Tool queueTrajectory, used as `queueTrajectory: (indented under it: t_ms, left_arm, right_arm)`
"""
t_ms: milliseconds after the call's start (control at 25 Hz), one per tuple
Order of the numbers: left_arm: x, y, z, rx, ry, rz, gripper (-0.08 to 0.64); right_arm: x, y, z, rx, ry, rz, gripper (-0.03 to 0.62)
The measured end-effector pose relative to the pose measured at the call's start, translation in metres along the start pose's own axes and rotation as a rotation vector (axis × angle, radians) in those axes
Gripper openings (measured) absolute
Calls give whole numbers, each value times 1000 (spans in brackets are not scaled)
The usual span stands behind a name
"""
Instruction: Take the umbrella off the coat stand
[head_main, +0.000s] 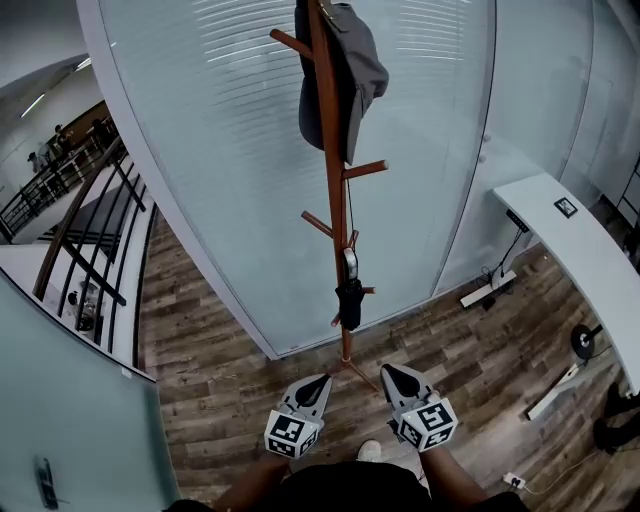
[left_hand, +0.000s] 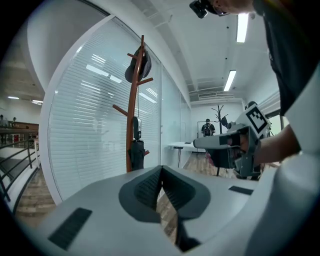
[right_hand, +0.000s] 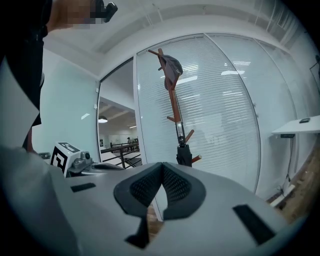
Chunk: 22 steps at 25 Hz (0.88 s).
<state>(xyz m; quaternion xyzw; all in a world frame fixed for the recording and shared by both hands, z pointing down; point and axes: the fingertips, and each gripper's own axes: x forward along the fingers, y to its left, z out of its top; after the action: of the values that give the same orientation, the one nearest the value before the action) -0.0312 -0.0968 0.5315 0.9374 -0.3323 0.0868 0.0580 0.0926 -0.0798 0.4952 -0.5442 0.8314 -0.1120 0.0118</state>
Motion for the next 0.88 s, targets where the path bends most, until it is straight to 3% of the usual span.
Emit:
queueTrajectory:
  t_ms: [200,480,680,880]
  left_arm:
    - [31,8,14,-120,-60,57,14]
    - [31,8,1,-114,-29,129,14]
    - [19,31,-9,-127,-13,203,14]
    - [17,49,-18,-131,7,223,14]
  right_arm:
    - [16,-21,11,-48,15,73,6]
    - [36,-30,-10,-57,38,162,6]
    - [60,-17,-25,-57,89,236,6]
    - [86,-17,-36,-64,126,211,6]
